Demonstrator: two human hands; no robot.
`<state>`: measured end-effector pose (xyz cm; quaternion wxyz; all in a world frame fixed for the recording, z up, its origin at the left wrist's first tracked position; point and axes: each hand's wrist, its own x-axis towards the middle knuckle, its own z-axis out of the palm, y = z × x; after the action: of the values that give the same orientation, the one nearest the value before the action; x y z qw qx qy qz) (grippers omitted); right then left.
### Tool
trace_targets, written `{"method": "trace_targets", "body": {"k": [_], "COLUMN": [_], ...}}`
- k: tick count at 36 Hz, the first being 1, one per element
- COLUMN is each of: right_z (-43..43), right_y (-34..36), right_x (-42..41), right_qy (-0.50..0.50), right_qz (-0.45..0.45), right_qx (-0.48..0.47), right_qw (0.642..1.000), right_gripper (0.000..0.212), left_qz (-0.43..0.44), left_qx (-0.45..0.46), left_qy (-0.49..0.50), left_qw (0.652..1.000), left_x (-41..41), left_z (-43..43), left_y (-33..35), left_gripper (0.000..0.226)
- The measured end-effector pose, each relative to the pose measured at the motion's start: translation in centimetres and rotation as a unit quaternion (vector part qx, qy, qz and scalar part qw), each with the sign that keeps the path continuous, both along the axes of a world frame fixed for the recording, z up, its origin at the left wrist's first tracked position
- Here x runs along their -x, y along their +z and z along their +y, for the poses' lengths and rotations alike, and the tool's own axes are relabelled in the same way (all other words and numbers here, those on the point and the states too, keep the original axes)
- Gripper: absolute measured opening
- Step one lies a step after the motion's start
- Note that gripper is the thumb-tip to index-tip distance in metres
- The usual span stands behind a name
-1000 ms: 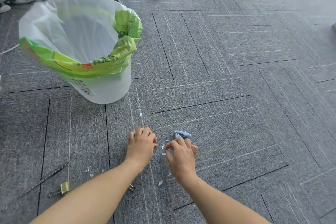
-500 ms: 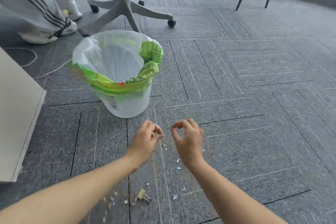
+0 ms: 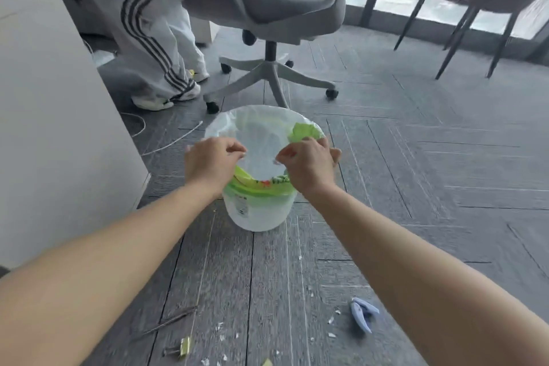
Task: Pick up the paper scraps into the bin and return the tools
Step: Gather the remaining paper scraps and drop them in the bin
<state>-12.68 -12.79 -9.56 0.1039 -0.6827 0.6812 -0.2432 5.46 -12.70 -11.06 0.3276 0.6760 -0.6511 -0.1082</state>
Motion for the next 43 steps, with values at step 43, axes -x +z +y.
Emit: {"method": "trace_targets", "body": {"k": [43], "right_z": [20.7], "right_y": [-21.4], "right_x": [12.9], "right_qy": [-0.164], "right_qz": [0.046], "right_qx": [-0.229], "right_qw": [0.959], "right_gripper": [0.019], "left_qz": [-0.143], "left_qx": [-0.241], "left_qy": [-0.242], "left_qw": [0.929], "left_x": [14.3], "left_z": [12.1], "left_y": [-20.4], "left_gripper": [0.015]}}
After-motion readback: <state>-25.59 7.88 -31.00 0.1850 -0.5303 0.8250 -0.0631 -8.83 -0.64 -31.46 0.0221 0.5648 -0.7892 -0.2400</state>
